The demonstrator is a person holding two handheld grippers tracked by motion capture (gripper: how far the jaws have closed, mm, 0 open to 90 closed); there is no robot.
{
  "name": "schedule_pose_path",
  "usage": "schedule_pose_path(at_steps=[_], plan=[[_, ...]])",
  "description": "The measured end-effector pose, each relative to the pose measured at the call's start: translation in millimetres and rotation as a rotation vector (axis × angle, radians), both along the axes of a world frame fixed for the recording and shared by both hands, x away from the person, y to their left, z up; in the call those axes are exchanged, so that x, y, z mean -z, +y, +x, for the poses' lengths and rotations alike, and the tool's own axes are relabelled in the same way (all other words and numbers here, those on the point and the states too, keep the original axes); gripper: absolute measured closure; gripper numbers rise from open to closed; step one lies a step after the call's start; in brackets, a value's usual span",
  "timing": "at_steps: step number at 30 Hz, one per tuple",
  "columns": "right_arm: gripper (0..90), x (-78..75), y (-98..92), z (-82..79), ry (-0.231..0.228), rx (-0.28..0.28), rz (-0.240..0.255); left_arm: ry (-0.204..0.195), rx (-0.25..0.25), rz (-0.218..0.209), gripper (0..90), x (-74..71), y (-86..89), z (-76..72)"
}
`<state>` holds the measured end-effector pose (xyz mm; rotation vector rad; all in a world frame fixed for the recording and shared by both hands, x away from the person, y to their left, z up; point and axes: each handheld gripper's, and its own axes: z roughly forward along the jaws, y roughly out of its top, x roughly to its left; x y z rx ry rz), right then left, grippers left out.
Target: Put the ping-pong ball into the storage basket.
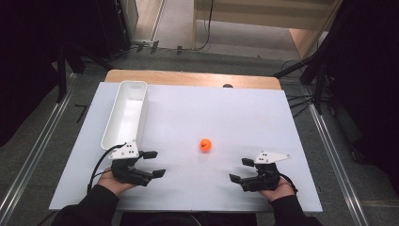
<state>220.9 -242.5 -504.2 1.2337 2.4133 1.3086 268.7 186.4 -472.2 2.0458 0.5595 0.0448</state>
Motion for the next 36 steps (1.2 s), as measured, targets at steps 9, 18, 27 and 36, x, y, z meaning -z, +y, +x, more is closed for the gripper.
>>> schedule_pose_path(at_steps=[9,18,27,36], plan=[[14.6,-0.3,-0.6,0.5,-0.005,0.005,0.0,0.009,0.008,0.005,6.6,-3.6,-12.5,-2.0],[14.6,-1.4,-1.8,-1.0,-0.001,0.015,0.001,0.013,-0.013,-0.018,0.0,-5.5,-21.8,0.5],[14.6,-1.2,-3.0,-0.8,-0.008,0.019,-0.004,0.005,-0.028,-0.044,0.0,-9.4,-26.6,4.9],[14.6,-1.2,-3.8,-0.1,0.001,0.024,-0.003,-0.016,-0.039,-0.039,0.0,-12.1,-37.7,10.3]])
